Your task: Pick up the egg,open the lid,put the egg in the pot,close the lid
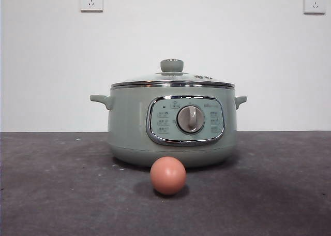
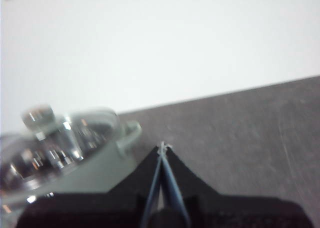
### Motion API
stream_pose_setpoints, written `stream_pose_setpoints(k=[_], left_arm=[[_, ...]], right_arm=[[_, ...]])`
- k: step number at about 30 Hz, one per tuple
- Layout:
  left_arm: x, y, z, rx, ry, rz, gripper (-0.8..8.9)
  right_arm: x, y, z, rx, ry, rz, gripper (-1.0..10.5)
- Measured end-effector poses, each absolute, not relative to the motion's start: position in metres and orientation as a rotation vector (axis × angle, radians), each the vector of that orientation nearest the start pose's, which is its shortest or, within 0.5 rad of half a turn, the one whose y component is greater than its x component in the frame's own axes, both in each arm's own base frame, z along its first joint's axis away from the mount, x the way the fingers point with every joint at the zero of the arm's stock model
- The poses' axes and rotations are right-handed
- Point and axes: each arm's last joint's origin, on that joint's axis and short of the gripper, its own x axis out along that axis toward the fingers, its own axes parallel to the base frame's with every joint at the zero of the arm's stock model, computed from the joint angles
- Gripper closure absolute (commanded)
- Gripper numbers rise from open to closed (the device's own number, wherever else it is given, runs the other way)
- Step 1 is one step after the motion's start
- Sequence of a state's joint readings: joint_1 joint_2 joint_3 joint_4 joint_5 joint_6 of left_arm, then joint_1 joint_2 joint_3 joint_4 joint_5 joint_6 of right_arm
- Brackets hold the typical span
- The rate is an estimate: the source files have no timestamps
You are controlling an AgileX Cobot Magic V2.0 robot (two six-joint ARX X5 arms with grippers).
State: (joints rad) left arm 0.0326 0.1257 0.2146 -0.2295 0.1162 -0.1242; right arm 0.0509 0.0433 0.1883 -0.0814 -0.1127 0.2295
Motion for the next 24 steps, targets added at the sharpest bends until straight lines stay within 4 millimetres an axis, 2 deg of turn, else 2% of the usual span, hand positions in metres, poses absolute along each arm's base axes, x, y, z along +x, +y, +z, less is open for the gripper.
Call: stream_pose_setpoints(k=[4, 11, 17, 24], left_arm=[[0.089, -0.002, 0.234, -0.168, 0.134, -0.112, 8.2], [0.083, -0.005, 0.286, -0.189, 0.213, -0.227, 8.2], [0.078, -0.009, 0.321, -0.16, 0.323, -0.342, 8.2], [0.07, -0.01, 0.353, -0.105, 0.355, -0.386, 8.2]], right_arm=[[0.082, 0.007, 0.246, 0.255, -0.014, 0.169, 9.6], [0.082, 0.011, 0.296, 0.211, 0.183, 0.261, 9.6], [0.082, 0.013, 0.332, 0.117, 0.381, 0.356, 9.6], [0.079, 0.014, 0.363, 0.026, 0.476, 0.402, 9.6]])
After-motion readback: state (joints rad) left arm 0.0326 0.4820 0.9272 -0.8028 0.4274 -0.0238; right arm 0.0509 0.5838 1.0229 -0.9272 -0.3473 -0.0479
